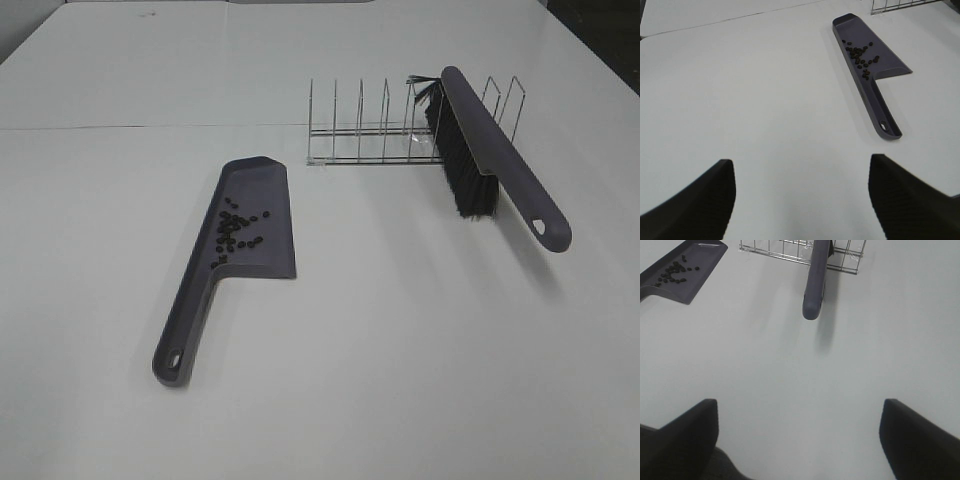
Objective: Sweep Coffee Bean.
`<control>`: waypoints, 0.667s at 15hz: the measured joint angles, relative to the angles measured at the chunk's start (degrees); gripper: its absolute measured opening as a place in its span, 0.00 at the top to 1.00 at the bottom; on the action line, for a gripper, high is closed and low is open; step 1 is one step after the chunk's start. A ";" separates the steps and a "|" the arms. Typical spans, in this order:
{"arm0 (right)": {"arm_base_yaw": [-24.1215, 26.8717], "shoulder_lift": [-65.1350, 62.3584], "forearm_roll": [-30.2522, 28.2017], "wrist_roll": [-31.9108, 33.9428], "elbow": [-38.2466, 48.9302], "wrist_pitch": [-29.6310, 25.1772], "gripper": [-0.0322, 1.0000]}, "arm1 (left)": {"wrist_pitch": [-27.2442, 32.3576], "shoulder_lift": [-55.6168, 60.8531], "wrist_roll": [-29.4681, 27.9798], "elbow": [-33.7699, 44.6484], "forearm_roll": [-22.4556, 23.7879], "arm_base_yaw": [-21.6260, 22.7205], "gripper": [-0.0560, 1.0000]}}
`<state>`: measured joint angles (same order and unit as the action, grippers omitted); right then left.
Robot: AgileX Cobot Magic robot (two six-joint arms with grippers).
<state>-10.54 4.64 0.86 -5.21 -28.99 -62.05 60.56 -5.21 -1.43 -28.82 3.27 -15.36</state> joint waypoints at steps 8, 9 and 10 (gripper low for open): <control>0.00 0.00 0.00 -0.06 0.00 0.80 0.22 | -0.17 0.00 0.11 0.00 0.00 0.00 0.28; 0.00 0.00 0.00 -0.06 0.00 0.80 0.22 | -0.23 0.00 0.11 0.00 0.00 0.00 0.28; 0.00 0.00 0.00 -0.06 0.00 0.80 0.22 | -0.34 0.06 0.17 0.00 0.00 0.57 0.28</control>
<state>-10.54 4.64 0.86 -5.27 -28.99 -61.25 60.22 -5.16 -1.26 -28.82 3.27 -14.78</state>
